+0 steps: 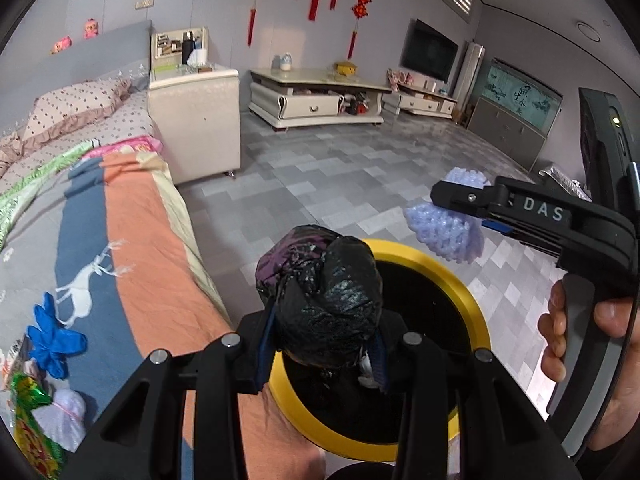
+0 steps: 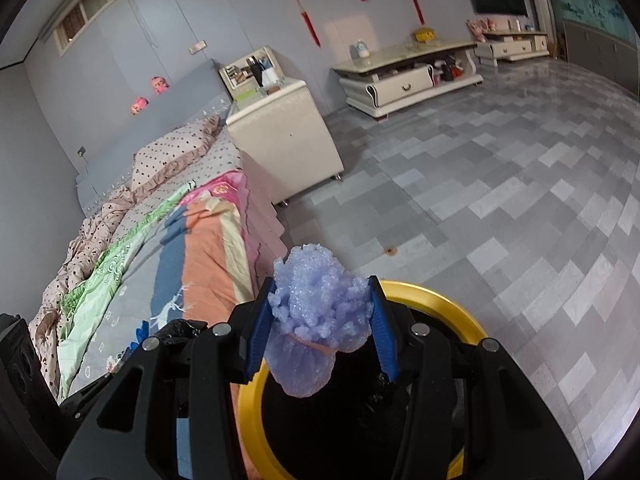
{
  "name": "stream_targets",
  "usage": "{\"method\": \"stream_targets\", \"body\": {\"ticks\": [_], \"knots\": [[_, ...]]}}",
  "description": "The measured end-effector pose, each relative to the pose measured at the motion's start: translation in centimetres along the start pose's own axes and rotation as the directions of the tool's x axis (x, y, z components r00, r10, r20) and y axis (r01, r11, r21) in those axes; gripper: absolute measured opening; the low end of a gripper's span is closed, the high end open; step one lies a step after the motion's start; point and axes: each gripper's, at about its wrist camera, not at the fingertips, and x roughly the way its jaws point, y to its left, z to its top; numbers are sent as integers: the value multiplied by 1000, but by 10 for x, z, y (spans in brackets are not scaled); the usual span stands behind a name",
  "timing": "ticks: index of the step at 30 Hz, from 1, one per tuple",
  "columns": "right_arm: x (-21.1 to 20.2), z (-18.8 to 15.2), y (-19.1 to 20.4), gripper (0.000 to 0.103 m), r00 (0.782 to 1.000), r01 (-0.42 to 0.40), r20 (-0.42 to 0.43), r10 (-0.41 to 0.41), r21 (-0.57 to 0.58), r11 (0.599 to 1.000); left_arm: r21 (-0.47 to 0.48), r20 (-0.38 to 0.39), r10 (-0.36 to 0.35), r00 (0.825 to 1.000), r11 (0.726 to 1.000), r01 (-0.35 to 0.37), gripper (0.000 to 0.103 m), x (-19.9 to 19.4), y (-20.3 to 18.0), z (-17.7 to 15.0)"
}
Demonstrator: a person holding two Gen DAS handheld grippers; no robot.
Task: Collect trash
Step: 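Open both tools to drop the bags into the yellow bin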
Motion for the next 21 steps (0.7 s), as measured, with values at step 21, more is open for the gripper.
{"method": "stream_targets", "body": {"ticks": [21], "knots": [[13,-8,-28,59,995,98,10,-99,75,992,-12,-27,-25,999,1000,25,64,16,-3,-10]]}}
